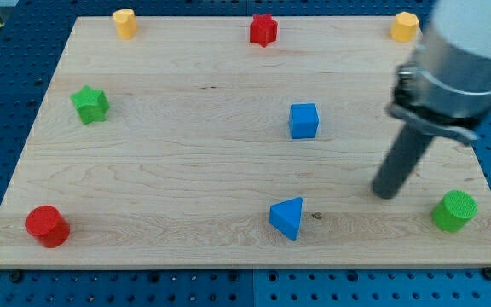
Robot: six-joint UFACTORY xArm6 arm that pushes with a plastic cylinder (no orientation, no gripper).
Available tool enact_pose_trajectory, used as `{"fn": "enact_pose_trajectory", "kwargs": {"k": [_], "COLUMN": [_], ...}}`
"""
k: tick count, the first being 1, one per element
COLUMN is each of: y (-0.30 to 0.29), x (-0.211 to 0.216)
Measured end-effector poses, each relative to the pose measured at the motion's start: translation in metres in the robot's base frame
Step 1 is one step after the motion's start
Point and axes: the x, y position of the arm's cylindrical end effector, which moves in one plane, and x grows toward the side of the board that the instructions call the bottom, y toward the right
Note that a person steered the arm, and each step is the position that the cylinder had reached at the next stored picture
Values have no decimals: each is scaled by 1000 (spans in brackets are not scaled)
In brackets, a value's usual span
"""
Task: Point your arm at the blue triangle
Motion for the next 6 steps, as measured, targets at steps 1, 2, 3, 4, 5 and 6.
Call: {"fn": "enact_pose_trajectory", "kwargs": {"k": [1,2,3,4,5,6], "y": [-11,-52,-109,-144,-139,-138], "x": [44,78,78,74,72,50]}}
